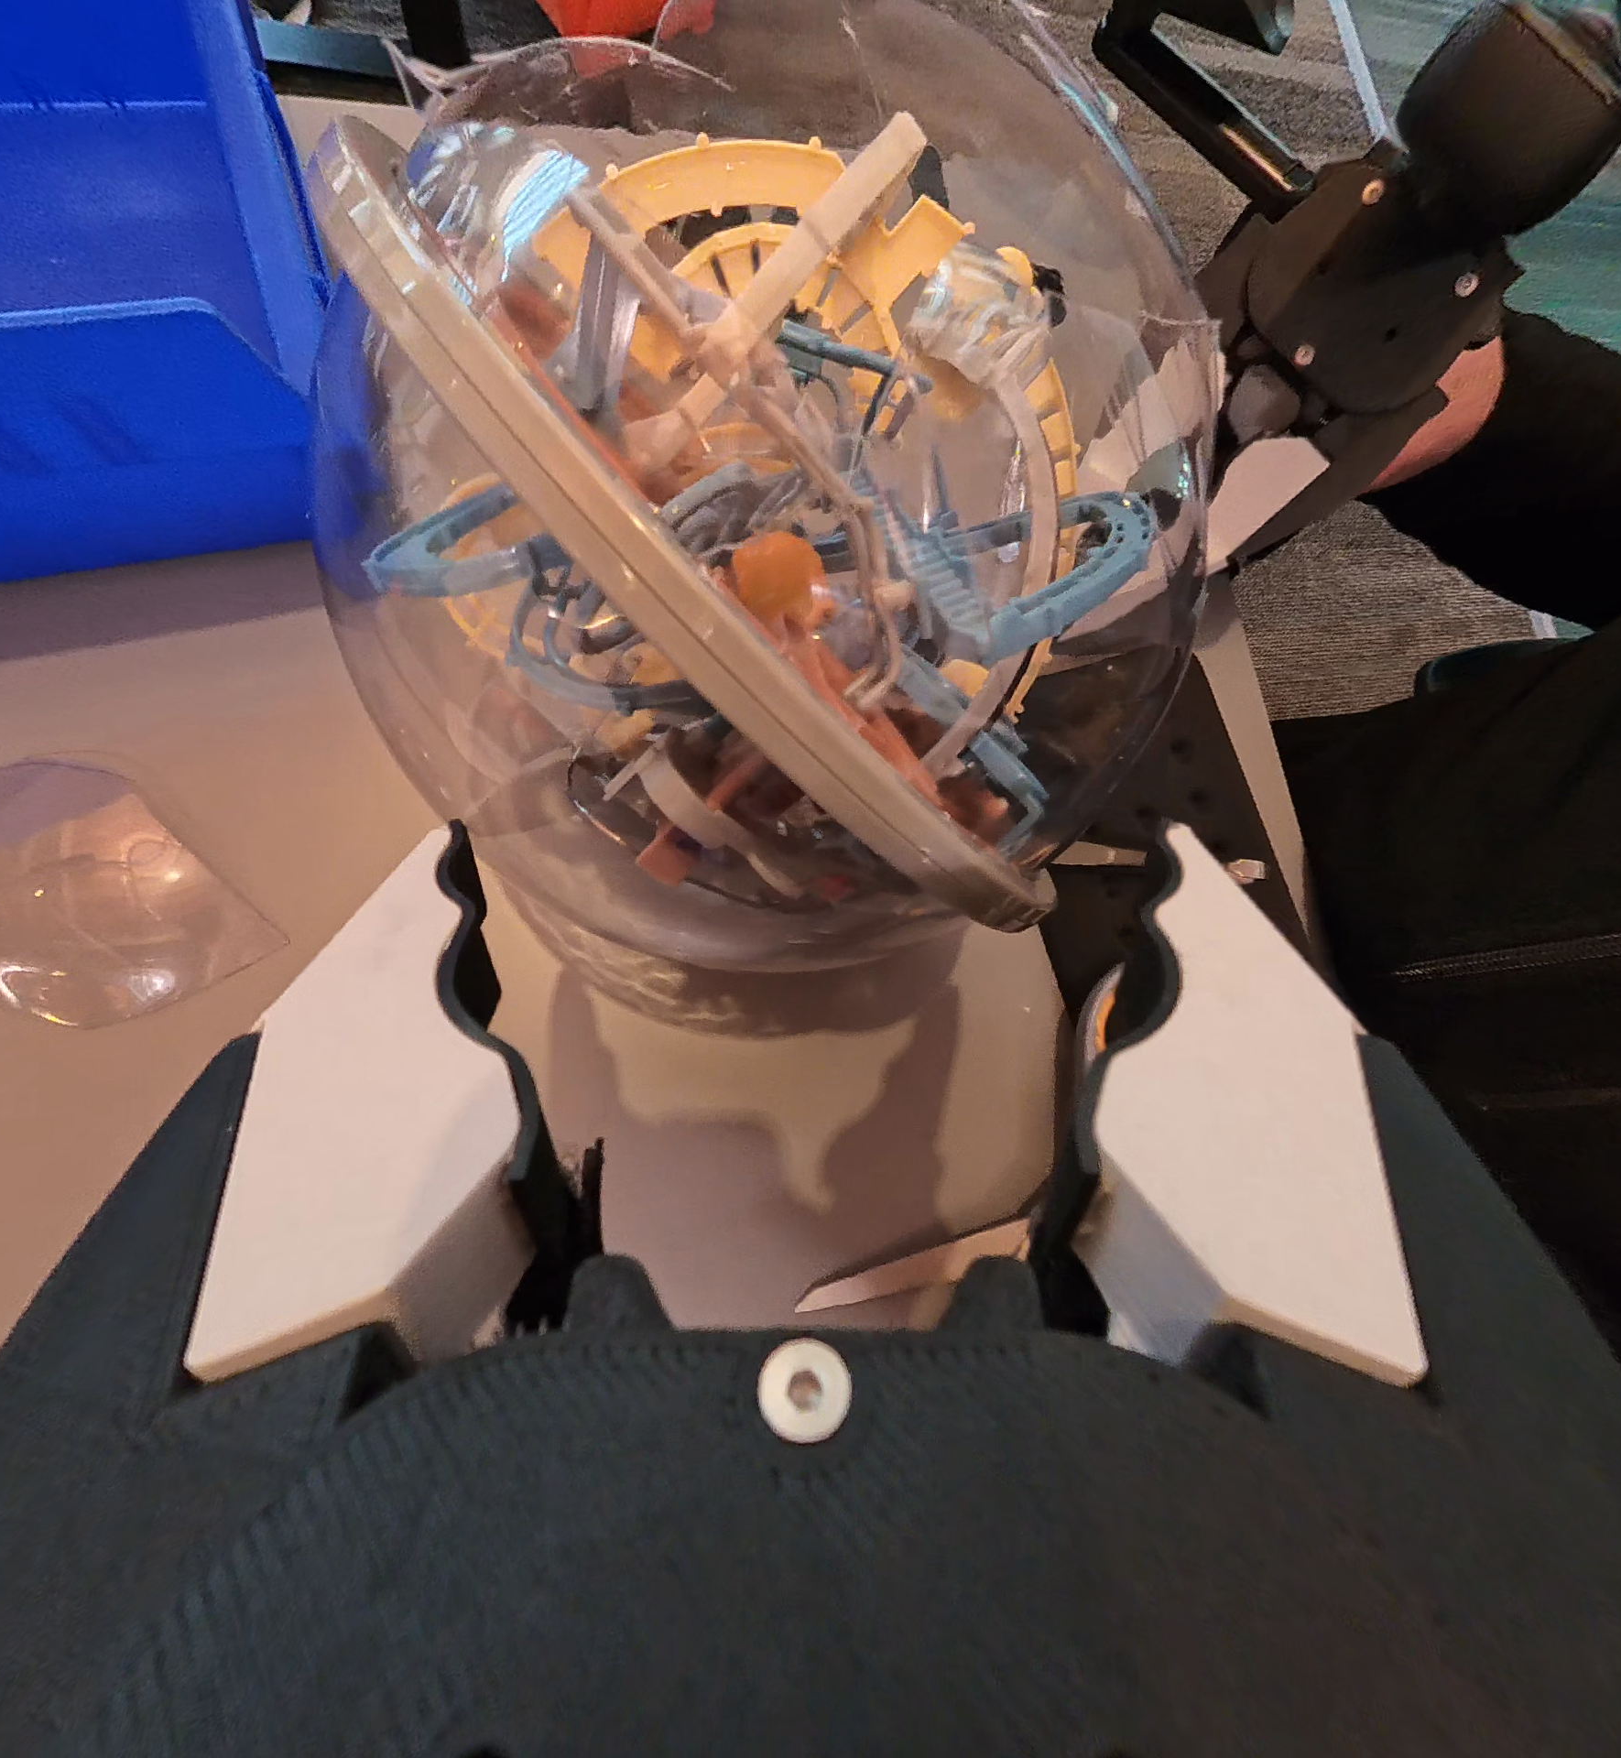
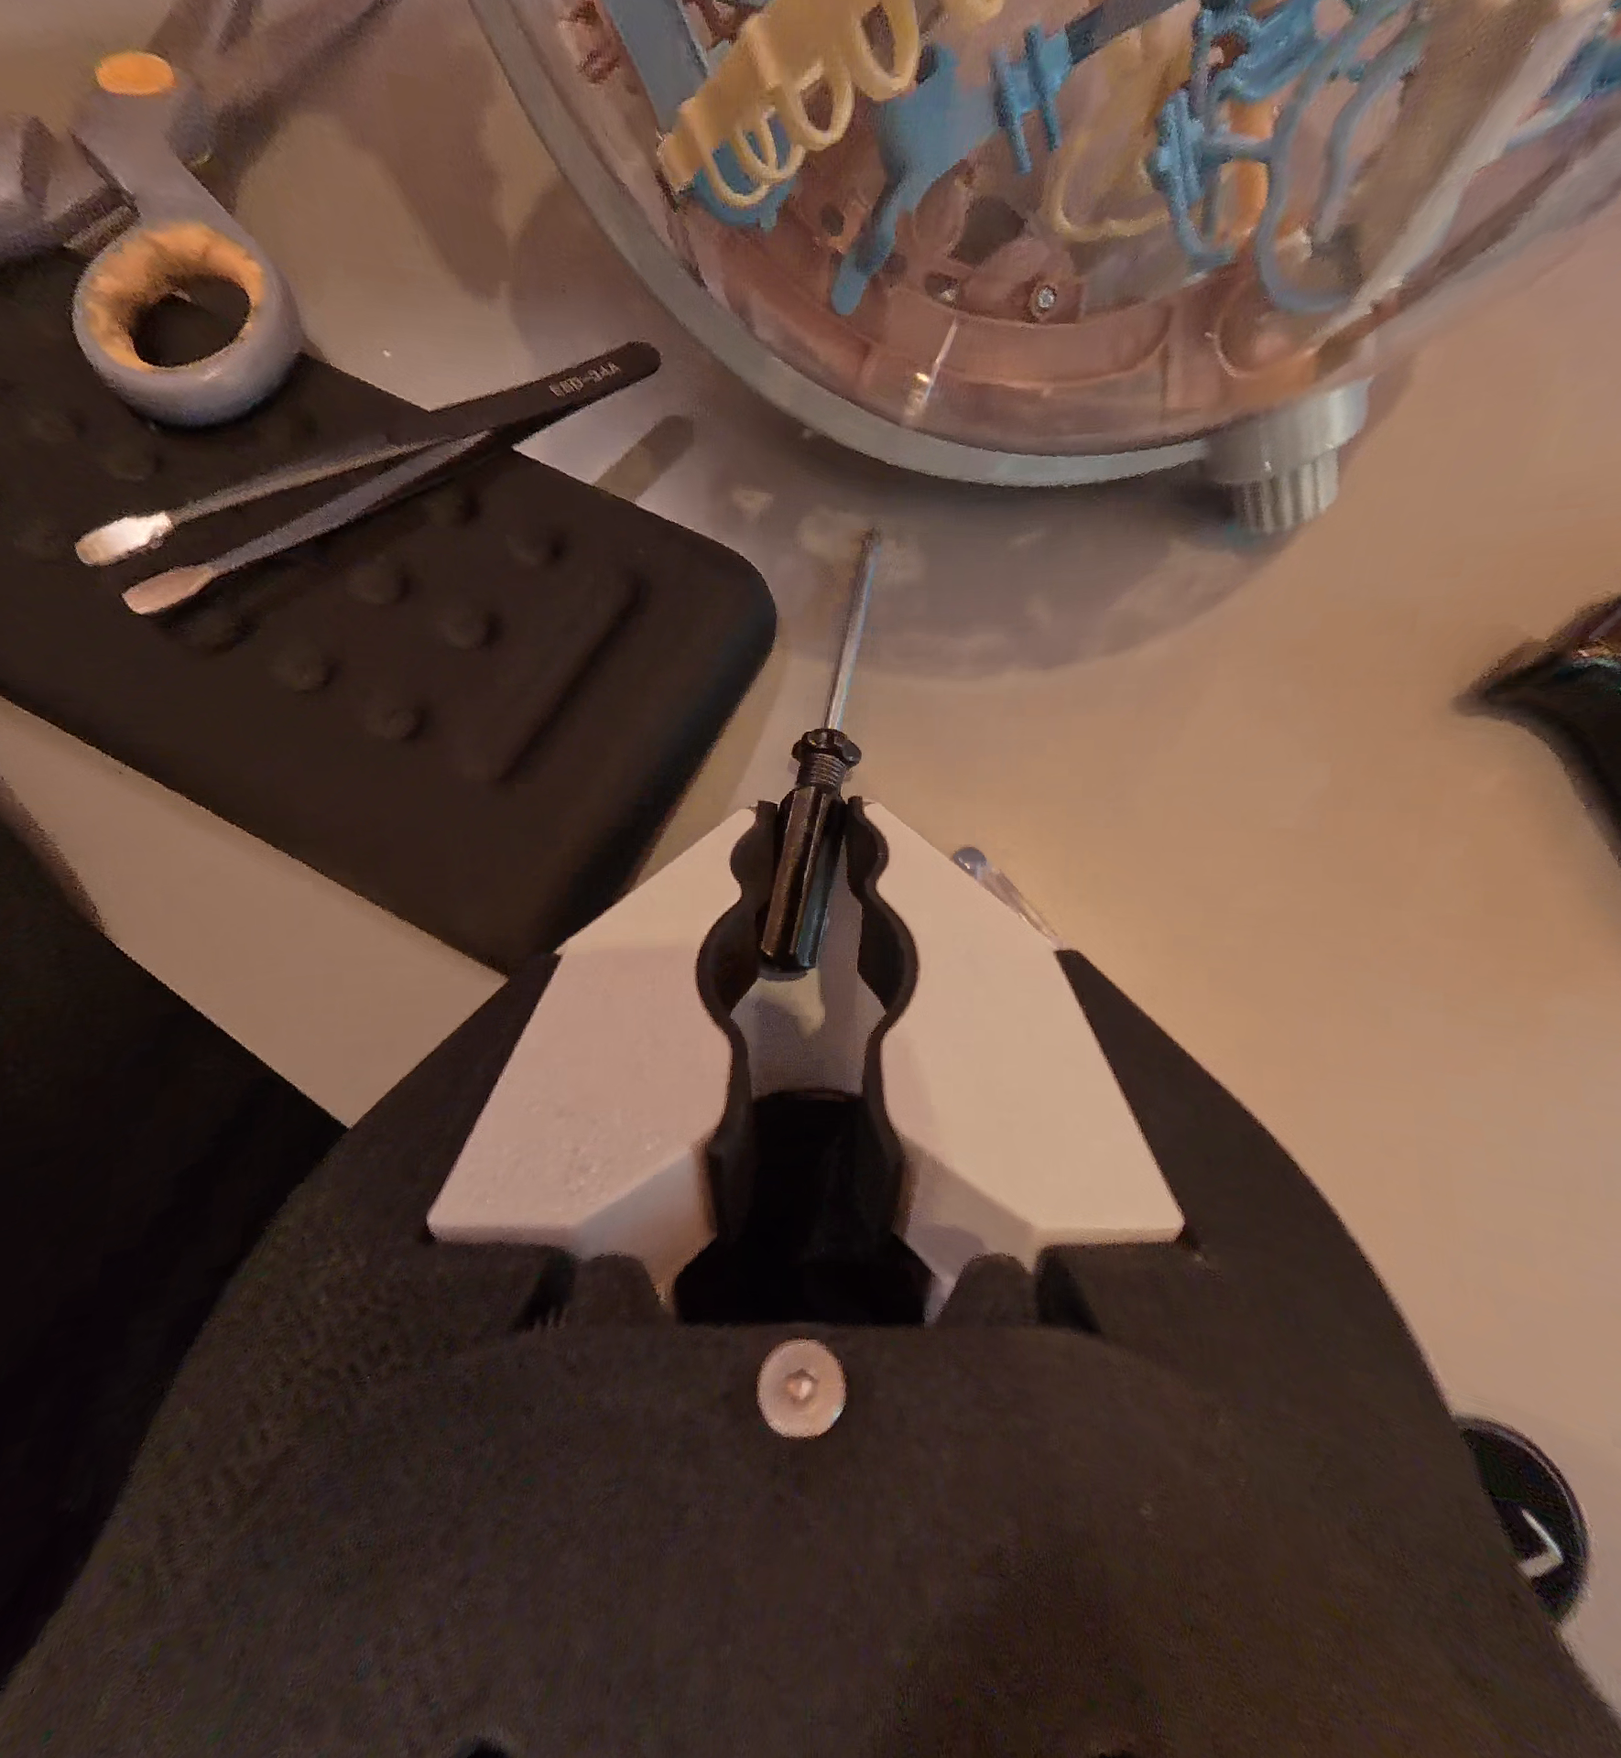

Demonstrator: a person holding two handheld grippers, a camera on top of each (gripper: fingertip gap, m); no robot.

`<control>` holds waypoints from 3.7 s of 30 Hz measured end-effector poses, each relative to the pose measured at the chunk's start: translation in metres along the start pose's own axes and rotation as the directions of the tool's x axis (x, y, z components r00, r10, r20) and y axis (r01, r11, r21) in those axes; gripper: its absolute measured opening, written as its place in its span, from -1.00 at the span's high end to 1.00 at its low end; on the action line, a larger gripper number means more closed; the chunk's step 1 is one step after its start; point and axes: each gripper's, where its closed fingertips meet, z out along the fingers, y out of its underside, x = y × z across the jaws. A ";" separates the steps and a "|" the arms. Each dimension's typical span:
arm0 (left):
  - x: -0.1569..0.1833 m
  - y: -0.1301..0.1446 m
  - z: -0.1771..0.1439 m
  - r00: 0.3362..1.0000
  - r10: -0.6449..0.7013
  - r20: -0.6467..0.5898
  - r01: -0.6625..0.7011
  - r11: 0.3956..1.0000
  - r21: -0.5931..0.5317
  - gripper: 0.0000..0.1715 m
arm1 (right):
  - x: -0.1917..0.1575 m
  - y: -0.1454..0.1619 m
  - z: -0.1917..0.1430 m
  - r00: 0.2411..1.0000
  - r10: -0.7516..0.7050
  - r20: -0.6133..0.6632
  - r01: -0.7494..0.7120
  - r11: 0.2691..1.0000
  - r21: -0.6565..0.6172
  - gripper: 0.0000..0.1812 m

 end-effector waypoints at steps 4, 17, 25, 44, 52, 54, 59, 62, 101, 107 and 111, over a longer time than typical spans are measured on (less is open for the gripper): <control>-0.001 -0.007 -0.003 1.000 0.013 0.018 -0.014 0.999 0.049 -0.48 | 0.003 -0.004 0.001 1.000 -0.018 -0.016 0.018 1.000 0.007 0.66; -0.006 -0.055 -0.037 0.997 0.075 0.021 -0.077 0.984 0.161 -0.49 | 0.041 -0.134 -0.090 0.995 -0.019 -0.095 0.061 0.882 0.467 0.13; -0.019 -0.087 0.012 0.995 -0.006 -0.096 0.003 0.999 -0.032 -0.51 | 0.047 -0.178 -0.077 0.992 -0.129 0.018 0.104 0.868 0.486 0.01; 0.012 -0.086 0.055 0.980 0.091 -0.177 -0.134 0.959 -0.249 -0.50 | 0.006 -0.138 -0.078 0.758 -0.644 0.101 0.642 0.765 0.052 0.46; 0.034 -0.100 0.072 0.962 0.195 -0.189 -0.247 0.918 -0.310 -0.52 | 0.018 -0.099 -0.097 0.659 -0.670 0.341 0.752 0.585 -0.304 0.61; 0.041 -0.104 0.079 0.952 0.229 -0.200 -0.285 0.903 -0.322 -0.53 | 0.018 -0.093 -0.096 0.619 -0.677 0.398 0.786 0.539 -0.304 0.68; 0.054 -0.111 0.095 0.942 0.242 -0.235 -0.310 0.894 -0.324 -0.59 | 0.013 -0.059 -0.100 0.597 -0.598 0.535 0.801 0.483 -0.353 0.82; 0.055 -0.111 0.095 0.936 0.259 -0.239 -0.329 0.885 -0.329 -0.60 | -0.002 -0.042 -0.091 0.560 -0.581 0.591 0.824 0.465 -0.324 1.00; -0.002 -0.107 0.024 0.704 0.556 0.442 -0.385 0.821 -0.421 -0.48 | -0.099 -0.135 -0.034 0.441 -0.751 0.491 0.779 0.592 0.207 1.00; -0.001 -0.101 0.031 0.808 0.437 0.395 -0.319 0.889 -0.330 -0.25 | -0.097 -0.139 -0.034 0.448 -0.746 0.492 0.757 0.610 0.234 0.99; 0.006 -0.098 0.038 0.846 0.406 0.344 -0.297 0.897 -0.327 -0.04 | -0.100 -0.140 -0.031 0.432 -0.760 0.485 0.769 0.592 0.243 0.99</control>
